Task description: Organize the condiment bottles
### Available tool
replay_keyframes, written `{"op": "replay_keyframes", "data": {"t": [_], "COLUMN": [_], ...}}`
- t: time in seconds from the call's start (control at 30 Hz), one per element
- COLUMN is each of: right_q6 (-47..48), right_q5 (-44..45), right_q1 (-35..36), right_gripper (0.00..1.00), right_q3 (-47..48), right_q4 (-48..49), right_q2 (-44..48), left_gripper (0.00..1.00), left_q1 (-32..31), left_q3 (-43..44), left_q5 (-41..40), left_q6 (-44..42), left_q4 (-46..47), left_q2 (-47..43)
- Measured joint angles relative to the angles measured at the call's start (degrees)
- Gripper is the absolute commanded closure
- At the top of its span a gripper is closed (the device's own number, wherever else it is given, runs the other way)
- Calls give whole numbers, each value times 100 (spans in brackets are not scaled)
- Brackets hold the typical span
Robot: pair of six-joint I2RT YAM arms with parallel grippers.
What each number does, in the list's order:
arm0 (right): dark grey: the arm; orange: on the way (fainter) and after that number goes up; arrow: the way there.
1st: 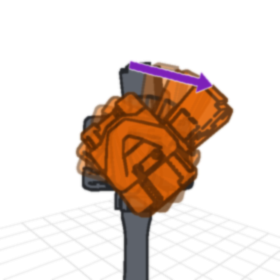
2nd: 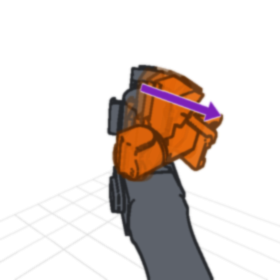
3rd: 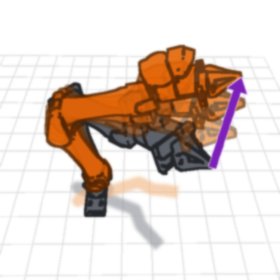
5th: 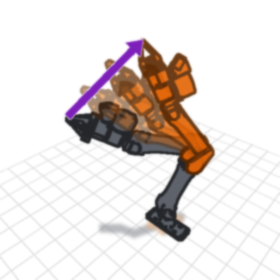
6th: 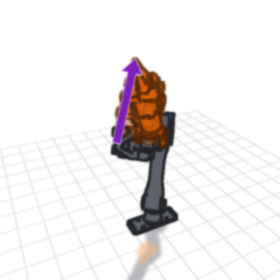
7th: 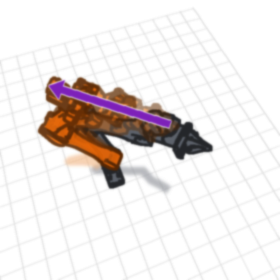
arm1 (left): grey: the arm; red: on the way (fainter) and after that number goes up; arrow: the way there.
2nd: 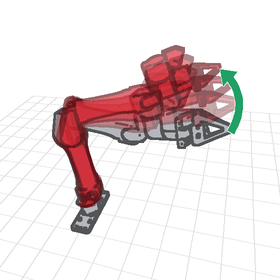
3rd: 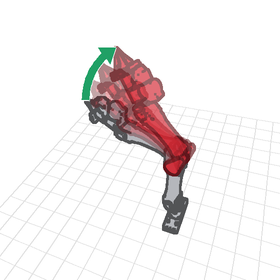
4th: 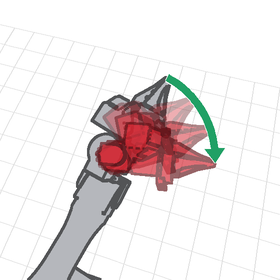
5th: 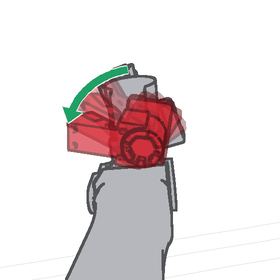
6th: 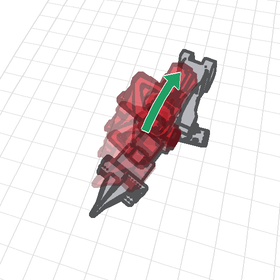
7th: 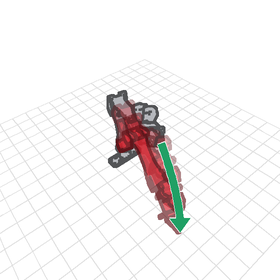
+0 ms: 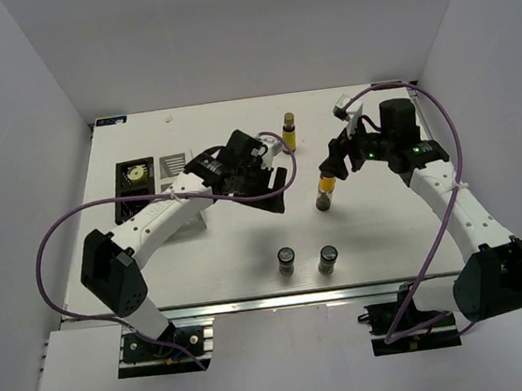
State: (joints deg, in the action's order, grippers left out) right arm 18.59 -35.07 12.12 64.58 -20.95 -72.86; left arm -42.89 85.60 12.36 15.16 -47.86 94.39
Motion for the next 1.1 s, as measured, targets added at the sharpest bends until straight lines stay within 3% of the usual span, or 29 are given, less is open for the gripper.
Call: {"op": "replay_keyframes", "data": {"t": [0.03,0.5,0.97,1.07,1.1], "right_q6": [-13,376,549,590,603], "right_q5": [42,957,1329,1342,1349], "right_q1": [0,372,487,511,527], "right_gripper": [11,11,38,55,65], "right_q3": [2,111,-59,-63,-63], "right_q4": [4,-354,-476,-492,-463], "right_q2": [-17,-824,-916,-968,-986], "left_gripper": [17,16,12,12,12], "left_q1": [0,2,2,2,2], "left_q3": [-79,-1029,-859,-702,-656], "left_q5": [-90,-1486,-2765,-3091,-3187], "left_q6": [50,898,1095,1126,1134], "left_q4": [11,492,391,396,398], "left_q2": [-55,-1572,-2146,-2343,-2409]}}
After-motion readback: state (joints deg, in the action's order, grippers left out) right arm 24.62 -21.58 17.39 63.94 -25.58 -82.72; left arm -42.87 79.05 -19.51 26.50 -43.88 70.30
